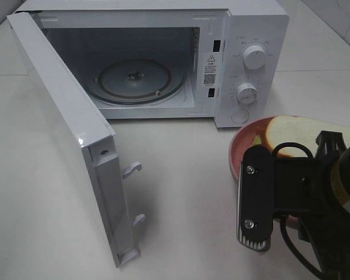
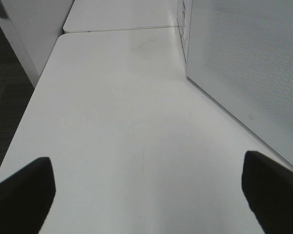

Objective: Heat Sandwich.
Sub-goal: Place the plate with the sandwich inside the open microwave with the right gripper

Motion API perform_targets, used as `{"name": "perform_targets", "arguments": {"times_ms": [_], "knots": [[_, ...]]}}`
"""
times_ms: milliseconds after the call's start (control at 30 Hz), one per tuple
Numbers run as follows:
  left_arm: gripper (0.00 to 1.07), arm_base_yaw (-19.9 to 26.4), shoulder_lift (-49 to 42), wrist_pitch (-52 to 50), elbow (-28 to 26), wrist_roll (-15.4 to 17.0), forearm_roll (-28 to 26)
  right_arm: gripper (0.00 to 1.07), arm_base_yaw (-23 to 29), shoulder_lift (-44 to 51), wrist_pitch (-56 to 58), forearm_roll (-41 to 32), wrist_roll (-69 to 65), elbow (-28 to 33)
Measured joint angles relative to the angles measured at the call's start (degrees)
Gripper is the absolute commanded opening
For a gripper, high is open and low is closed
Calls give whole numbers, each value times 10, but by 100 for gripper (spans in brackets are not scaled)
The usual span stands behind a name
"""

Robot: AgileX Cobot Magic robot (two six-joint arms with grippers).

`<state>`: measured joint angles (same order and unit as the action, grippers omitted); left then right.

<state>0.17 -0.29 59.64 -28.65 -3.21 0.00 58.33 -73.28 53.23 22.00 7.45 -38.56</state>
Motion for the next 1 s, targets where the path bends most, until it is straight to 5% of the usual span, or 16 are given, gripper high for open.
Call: {"name": "perform_targets", "arguments": {"times_ms": [600, 1000], "knots": [[98, 0, 0, 0, 0, 0, 0, 0, 0, 0, -87, 5, 252, 0], [98, 0, 0, 0, 0, 0, 0, 0, -103, -1, -159, -64, 501, 0]]}}
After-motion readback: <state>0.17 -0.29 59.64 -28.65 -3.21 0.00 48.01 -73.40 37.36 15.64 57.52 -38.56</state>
